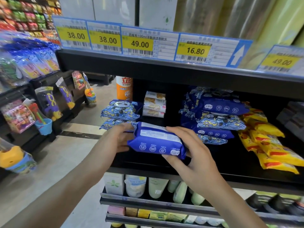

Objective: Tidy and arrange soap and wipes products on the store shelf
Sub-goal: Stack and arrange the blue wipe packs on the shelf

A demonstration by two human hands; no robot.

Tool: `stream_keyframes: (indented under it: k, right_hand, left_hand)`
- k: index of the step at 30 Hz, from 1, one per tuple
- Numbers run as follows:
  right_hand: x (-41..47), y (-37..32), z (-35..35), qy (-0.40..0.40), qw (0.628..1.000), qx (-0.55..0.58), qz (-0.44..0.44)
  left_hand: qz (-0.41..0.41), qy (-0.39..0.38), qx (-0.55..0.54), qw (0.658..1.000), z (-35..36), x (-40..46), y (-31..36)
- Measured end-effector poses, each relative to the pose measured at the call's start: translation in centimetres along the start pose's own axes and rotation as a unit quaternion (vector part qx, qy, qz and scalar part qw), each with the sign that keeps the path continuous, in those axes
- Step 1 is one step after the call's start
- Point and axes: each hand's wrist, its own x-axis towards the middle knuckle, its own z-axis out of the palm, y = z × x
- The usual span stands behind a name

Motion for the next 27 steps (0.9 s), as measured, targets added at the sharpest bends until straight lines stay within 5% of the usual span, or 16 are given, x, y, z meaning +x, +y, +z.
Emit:
stream_keyframes:
  k: [2,5,9,14,20,27]
  right_hand:
    - [0.1,0.0,0.0,0.011,0.998,0.046,0.032]
    - [0.3,-0.1,0.0,0.003,0.99,0.119,0.08]
    - [0.8,-0.4,0.1,-0.04,0.976,0.182,0.109]
    - [1.0,-0.6,0.2,-0.053,0.968,0.204,0.135]
    - [0.6,-0.4,0.5,-0.018,0.989,0.055,0.138]
    - [1.8,-0.8,1.6,-0.038,0.964,-0.246,-0.096]
  left_hand:
    - [0.123,0.025,0.072,0.989,-0.7,0.1,-0.5]
    - [0.238,-0.047,0.161,0.957,-1.2,-0.2,-1.4]
    - [0.265,-0.109,0.189,0.939,-1.2,-0.2,-1.9]
    - [0.264,-0.08,0.208,0.938,-0.8,-0.3,-2.0]
    - [0.212,-0.066,0.164,0.961,-0.4,-0.5,-2.6]
    - [0.124,-0.05,0.053,0.99,-0.2,-0.7,-2.0]
